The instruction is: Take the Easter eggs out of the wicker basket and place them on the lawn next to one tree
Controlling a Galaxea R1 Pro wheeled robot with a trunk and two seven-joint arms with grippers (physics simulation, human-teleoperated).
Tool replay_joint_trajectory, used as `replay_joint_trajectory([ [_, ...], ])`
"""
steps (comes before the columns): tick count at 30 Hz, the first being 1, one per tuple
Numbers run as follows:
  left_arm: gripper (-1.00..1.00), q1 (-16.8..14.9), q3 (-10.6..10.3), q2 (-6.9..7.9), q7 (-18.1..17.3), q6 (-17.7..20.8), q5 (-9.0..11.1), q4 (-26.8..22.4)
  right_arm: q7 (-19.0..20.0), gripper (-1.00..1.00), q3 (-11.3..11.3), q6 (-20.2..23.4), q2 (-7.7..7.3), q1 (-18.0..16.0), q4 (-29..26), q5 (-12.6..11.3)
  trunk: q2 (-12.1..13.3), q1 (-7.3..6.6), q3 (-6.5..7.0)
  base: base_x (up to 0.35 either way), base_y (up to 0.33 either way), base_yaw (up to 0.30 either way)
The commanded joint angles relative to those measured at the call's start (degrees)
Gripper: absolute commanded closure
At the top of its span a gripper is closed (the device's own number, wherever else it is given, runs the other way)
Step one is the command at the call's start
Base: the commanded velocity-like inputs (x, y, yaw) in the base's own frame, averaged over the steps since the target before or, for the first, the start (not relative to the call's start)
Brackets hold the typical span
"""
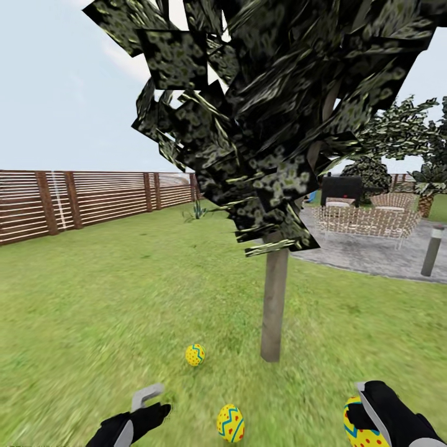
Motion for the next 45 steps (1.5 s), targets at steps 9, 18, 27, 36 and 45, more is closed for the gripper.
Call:
replay_joint_trajectory([
  [9, -1.00, -0.11, 0.75, 8.74, -0.80, 7.84, 1.40, -7.86, -0.09, 1.00, -0.19, 0.32, -0.09, -0.02, -0.11, -0.12, -0.05, 0.01, -0.07, 0.178, 0.284, 0.072],
  [18, -1.00, -0.12, 0.35, 9.08, -0.63, 10.86, 1.83, -8.55, -0.09, 1.00, -0.19, 0.32, -0.09, -0.02, -0.11, -0.09, -0.05, 0.01, -0.07, 0.225, 0.202, 0.042],
  [27, -1.00, -0.12, 0.18, 8.73, -0.63, 10.78, 1.79, -8.51, -0.09, 1.00, -0.11, 0.32, -0.01, -0.02, -0.10, -0.06, -0.05, 0.01, -0.07, 0.067, 0.060, 0.000],
  [36, -1.00, -0.12, 0.21, 8.64, -0.63, 10.67, 1.94, -8.51, -0.09, 1.00, -0.10, 0.32, 0.00, -0.02, -0.06, -0.04, -0.85, 0.45, -0.43, 0.000, 0.000, 0.000],
  [45, -1.00, -0.12, 0.18, 7.86, -0.63, 10.69, 1.83, -8.43, -0.09, 1.00, -0.10, 0.24, 0.77, -0.02, -0.02, 0.05, -4.46, 2.43, -2.05, 0.000, 0.000, 0.000],
])
